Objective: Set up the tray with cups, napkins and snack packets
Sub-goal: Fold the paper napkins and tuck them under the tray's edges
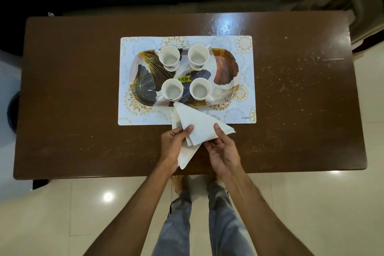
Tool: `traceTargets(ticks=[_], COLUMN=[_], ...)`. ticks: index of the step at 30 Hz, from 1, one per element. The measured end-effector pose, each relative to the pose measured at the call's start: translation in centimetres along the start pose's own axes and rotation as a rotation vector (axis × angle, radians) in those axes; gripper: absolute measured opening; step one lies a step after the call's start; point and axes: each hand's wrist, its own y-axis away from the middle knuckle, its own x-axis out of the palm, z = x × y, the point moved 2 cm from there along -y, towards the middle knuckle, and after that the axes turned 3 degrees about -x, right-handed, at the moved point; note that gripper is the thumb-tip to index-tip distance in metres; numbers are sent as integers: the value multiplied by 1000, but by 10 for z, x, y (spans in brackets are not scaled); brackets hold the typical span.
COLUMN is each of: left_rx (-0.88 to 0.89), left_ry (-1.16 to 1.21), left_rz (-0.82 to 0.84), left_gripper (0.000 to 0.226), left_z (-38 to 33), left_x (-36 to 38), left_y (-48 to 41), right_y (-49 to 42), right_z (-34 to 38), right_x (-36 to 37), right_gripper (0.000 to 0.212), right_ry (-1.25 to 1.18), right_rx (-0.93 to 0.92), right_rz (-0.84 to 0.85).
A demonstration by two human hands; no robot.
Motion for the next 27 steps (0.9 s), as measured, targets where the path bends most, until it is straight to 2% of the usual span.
traceTargets(ticks=[4,7,11,19,27], left_rx=[3,51,114,194,190], left_ry=[-51,-139,-216,-300,-304], left_rz=[83,134,134,58,13], left_gripper=[19,25,30,42,42], left_z=[-2,-7,-8,0,3], left_x=[0,-2,-3,4,8], left_y=[4,5,3,-6,-8], right_y=[4,-3,-11,-45,-84], right_z=[-17,-5,34,122,173], right_x=[3,2,-1,13,29], right_gripper=[46,34,31,35,24], right_ry=[165,191,270,735,1046], right_rx=[-73,-160,-280,-549,-702], right_rz=[-96,-169,-138,-136,-228])
